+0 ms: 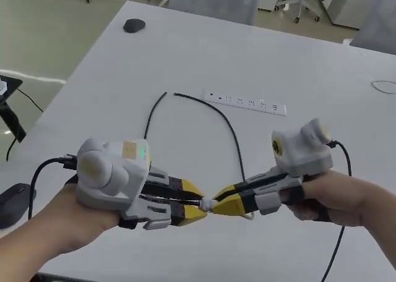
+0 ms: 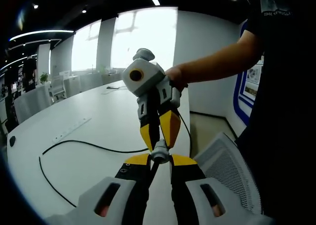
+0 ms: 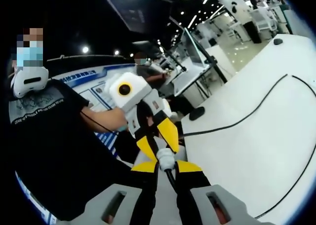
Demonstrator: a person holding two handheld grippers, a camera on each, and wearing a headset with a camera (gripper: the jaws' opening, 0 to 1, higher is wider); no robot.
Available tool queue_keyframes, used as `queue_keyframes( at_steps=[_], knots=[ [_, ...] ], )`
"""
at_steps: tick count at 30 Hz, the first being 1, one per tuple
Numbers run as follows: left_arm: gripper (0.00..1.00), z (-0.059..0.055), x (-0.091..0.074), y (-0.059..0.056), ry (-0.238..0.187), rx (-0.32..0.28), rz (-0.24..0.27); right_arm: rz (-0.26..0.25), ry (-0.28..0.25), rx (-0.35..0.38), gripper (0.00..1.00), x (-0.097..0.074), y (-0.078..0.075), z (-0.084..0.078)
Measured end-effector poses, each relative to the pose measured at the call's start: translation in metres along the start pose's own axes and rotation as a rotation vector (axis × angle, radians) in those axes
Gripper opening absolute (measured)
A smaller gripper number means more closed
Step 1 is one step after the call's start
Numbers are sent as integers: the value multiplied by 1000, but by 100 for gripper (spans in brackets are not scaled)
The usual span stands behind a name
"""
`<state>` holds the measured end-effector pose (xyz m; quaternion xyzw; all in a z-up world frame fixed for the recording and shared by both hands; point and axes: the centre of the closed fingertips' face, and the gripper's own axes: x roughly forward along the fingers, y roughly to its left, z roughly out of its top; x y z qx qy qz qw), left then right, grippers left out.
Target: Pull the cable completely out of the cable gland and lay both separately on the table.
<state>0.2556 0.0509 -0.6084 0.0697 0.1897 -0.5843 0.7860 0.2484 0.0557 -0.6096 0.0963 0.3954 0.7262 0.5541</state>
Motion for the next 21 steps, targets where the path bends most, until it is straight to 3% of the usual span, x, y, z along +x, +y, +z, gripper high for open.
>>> queue_keyframes(
  at_steps=[2,7,15,17,21],
  knots=[
    [15,-1,0,0,1,-3,1,0,-4,16,8,-2,-3,1],
    [15,-3,2,1,10,-8,1,-41,27,-93,7,0,-3,-1],
    [15,-5,2,2,-9,-72,-20,-156,93,-330,7,3,3,-2],
    [15,-4,2,2,-13,-90,-30,-188,100,-387,7,2,-2,-2],
    [15,-5,2,1,-5,-106,-44,-270,138,-551,7,3,-2,-3]
  ],
)
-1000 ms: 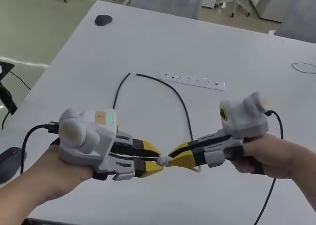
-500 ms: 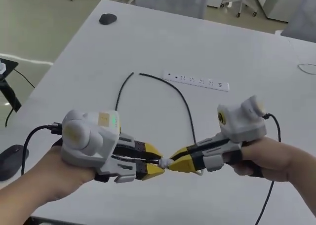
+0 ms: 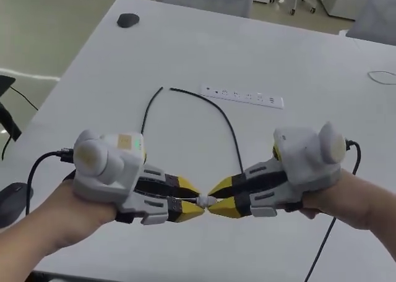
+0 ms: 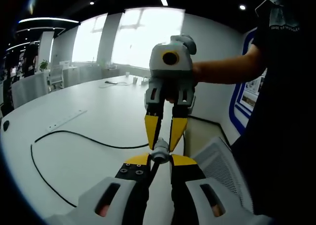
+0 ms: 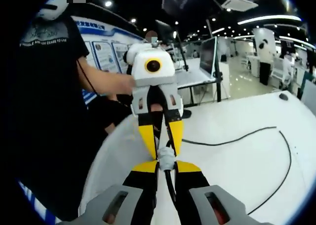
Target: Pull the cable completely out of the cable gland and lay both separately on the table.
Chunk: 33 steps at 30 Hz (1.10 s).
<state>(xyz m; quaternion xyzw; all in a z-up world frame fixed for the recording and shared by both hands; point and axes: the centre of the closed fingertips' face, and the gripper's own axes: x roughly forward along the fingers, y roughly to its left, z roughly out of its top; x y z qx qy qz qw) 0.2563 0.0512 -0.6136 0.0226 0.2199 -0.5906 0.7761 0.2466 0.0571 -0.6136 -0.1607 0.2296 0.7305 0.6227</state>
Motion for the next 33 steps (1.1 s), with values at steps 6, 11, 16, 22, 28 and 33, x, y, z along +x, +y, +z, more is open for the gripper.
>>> queue_keyframes(
  at_steps=[6,11,16,22,28,33],
  knots=[
    [15,-3,-1,-4,12,-47,-26,-119,82,-197,7,4,5,-3],
    [15,-3,-2,-4,-1,-74,-33,-229,118,-303,7,3,4,-2],
    [15,2,-5,-3,-25,-96,-38,-302,128,-354,7,3,5,3],
    [15,4,-7,-6,-36,-95,-52,-315,118,-343,8,0,4,6],
    [15,3,-5,-8,-23,-86,-57,-300,93,-277,8,-1,4,3],
    [15,0,-4,-9,-11,-89,-57,-253,59,-113,15,-4,4,-1]
  ],
)
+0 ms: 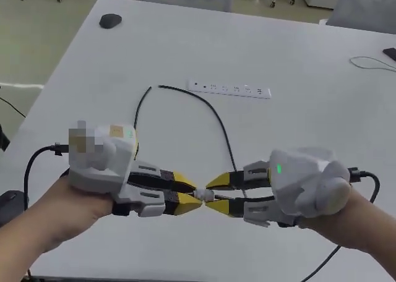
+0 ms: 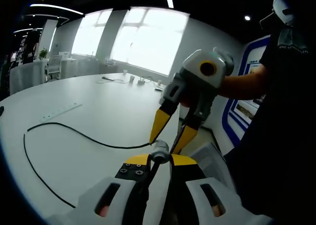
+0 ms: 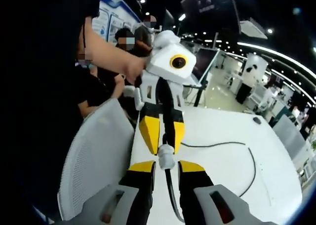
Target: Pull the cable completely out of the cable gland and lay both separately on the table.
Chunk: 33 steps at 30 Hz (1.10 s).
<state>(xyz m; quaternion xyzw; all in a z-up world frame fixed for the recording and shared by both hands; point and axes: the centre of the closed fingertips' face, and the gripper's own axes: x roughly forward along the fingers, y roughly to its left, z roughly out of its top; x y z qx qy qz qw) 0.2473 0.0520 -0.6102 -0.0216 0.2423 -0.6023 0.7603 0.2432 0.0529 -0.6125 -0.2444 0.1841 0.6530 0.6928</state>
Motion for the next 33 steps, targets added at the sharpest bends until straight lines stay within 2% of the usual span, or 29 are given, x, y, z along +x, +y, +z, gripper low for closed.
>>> queue_keyframes(
  at_steps=[2,5,6,7,8,9,13,14,17,19,21,25,33],
  knots=[
    [15,1,-1,0,-6,1,5,47,-17,46,17,-3,4,1],
    [15,3,-2,1,-12,7,13,84,-71,201,16,-9,-3,5],
    [15,3,-2,2,-16,7,16,115,-111,299,17,-12,-6,9],
    [15,4,-2,2,-19,-1,17,174,-132,414,19,-15,-6,12],
    [15,5,-3,2,-22,-1,17,192,-146,457,20,-16,-10,13],
    [15,6,-3,2,-26,2,18,242,-171,515,20,-18,-12,16],
    [15,9,-2,2,-32,16,24,340,-191,628,16,-16,-19,15],
    [15,9,-2,2,-31,18,24,395,-181,667,16,-15,-15,15],
    [15,9,-1,3,-33,22,25,433,-170,713,17,-11,-16,12],
    [15,9,0,3,-31,22,26,433,-170,702,17,-9,-18,11],
    [15,10,1,3,-31,26,27,501,-169,737,18,-11,-10,14],
    [15,10,1,3,-33,26,32,517,-162,735,20,-7,-8,10],
    [15,12,2,4,-36,29,34,573,-156,744,10,-6,-1,11]
  ],
)
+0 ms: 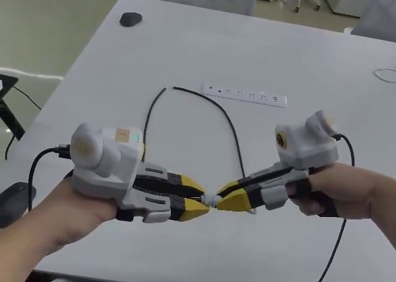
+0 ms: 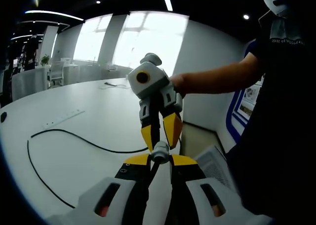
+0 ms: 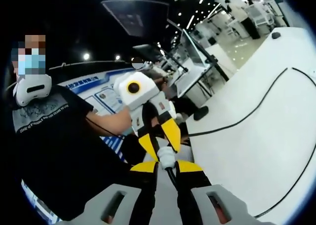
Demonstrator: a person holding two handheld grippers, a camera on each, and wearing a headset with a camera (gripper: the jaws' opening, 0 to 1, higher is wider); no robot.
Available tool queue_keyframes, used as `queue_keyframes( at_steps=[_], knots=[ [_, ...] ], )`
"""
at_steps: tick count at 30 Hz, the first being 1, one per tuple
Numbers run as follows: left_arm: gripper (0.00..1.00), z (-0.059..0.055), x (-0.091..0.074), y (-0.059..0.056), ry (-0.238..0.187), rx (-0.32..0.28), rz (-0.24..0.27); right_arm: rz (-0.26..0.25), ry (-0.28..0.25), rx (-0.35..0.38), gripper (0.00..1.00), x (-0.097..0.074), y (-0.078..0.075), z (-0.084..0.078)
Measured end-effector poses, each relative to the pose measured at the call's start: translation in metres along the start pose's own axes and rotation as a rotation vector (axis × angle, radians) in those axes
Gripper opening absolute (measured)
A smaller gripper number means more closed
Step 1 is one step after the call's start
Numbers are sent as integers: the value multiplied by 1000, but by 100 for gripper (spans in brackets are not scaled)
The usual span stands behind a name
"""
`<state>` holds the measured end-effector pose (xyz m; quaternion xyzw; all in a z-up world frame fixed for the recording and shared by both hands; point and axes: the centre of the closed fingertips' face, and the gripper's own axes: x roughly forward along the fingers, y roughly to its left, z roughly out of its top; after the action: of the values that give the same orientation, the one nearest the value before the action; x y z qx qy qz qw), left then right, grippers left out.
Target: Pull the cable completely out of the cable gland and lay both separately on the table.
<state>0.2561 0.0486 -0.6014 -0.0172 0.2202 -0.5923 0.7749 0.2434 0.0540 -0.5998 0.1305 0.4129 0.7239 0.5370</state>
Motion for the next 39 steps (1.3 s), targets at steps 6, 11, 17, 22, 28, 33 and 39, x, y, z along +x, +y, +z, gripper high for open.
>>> queue_keyframes(
  at_steps=[6,11,17,22,28,33,39],
  knots=[
    [15,-1,0,2,4,-9,5,-11,-8,-39,8,1,-2,1],
    [15,-4,-1,2,10,-24,-2,-87,28,-203,8,3,-5,-1],
    [15,-7,-6,4,9,-33,-5,-222,37,-422,7,6,-6,2],
    [15,-11,-11,2,16,-68,-27,-338,89,-631,7,11,-8,0],
    [15,-16,-16,2,6,-91,-38,-510,174,-863,7,21,-9,-3],
    [15,-17,-17,1,1,-98,-51,-577,203,-926,7,25,-10,-4],
    [15,-16,-19,2,4,-100,-60,-600,227,-962,7,24,-11,-2]
  ],
)
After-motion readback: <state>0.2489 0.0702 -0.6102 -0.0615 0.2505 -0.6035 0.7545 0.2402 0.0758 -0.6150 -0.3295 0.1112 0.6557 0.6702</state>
